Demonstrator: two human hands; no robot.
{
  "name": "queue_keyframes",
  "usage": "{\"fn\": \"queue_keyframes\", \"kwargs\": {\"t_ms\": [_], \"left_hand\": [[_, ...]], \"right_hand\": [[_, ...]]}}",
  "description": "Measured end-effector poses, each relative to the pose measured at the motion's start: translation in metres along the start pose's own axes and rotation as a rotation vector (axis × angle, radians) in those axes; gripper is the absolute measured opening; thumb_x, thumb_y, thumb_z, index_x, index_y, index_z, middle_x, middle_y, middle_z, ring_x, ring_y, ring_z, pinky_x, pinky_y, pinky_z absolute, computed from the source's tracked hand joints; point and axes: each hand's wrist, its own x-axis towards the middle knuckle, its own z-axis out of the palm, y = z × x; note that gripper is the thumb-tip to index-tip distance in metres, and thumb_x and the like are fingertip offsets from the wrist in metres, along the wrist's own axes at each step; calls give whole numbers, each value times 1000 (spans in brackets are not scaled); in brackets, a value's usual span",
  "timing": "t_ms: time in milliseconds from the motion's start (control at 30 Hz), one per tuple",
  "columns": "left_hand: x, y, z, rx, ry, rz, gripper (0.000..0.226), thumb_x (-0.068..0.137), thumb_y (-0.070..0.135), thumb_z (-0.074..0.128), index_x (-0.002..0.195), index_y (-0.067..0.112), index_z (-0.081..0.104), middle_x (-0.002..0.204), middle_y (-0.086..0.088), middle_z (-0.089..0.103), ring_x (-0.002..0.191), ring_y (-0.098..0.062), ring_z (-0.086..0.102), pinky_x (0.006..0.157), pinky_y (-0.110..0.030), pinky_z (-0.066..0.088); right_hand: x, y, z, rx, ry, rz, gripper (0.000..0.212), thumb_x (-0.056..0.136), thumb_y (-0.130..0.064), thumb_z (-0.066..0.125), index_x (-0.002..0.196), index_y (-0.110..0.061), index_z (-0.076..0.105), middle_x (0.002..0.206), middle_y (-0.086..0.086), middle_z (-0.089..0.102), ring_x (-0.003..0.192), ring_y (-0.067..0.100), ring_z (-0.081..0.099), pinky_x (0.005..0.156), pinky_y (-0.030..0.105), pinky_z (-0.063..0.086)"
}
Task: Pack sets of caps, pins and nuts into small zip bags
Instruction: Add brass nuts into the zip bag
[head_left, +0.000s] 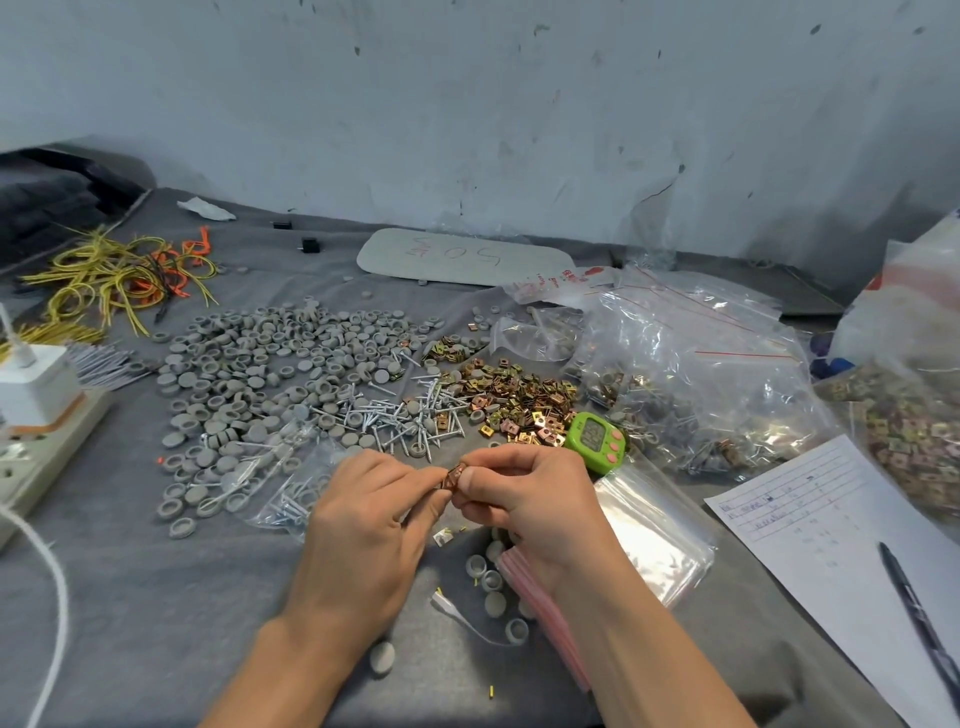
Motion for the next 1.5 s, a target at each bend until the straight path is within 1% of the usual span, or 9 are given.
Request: {"fn": "queue_keyframes", "kwargs": {"t_ms": [200,367,467,733,967,1100,1267,1367,1500], "left_hand": [[-3,4,1,23,5,66,21,95,30,64,98,17,80,86,11,69,84,-11,54,78,-31,46],[3,4,5,153,26,-107,4,88,19,74,91,20,76,85,11,67,83,-9,50,82,-23,36],[5,6,6,131,-3,-184,5,89,30,62,87,28,66,83,18,58,83,-5,43,76,-19,31],[0,5,4,-8,-84,-161,24,88,43,62,106,36,75,85,13,73,82,-4,62,75,-14,44],[-2,4,0,-64,-107,-163,20,78,35,75,96,32,82,82,15,71,74,0,64,71,-13,49],[-1,8,-1,-75,-80,-189,17,76,35,72,90,34,81,76,17,67,72,1,60,72,-3,43],[0,10,-3,-51,-14,-240,18,76,26,80,91,35,77,79,21,68,78,4,63,74,-11,48],[0,9,-4,-49,9,-221,25,79,18,87,100,29,80,88,18,70,84,3,65,81,-14,51],[3,13,-7,-52,88,-194,17,88,29,77,103,23,82,89,9,68,85,-5,59,81,-12,45]], "right_hand": [[10,-4,-1,193,153,-27,14,86,13,73,84,-1,73,66,9,72,56,16,69,54,19,56],[9,1,2,-122,69,-46,17,85,10,75,78,-6,75,64,6,71,55,15,63,52,20,50],[9,0,-3,-272,0,-33,13,85,7,75,80,-5,74,63,4,69,49,11,58,46,17,43],[10,-1,-13,-411,-134,-49,8,90,0,73,87,-8,75,69,10,73,54,16,62,49,22,44],[12,-5,-26,-456,-248,-16,9,82,4,79,82,-5,78,73,22,75,56,23,69,52,26,56],[11,-8,-31,-492,-246,-49,15,80,7,77,80,-7,80,70,19,74,52,22,66,49,25,50],[14,-11,-29,-86,-15,33,26,87,13,64,81,-5,82,68,13,67,48,14,54,43,19,41],[12,-12,-16,111,-43,228,22,92,4,57,84,4,77,70,13,65,50,13,55,46,20,44],[8,-6,-1,31,-181,282,17,99,-17,64,92,-3,71,79,12,65,59,17,60,56,25,47]]}}
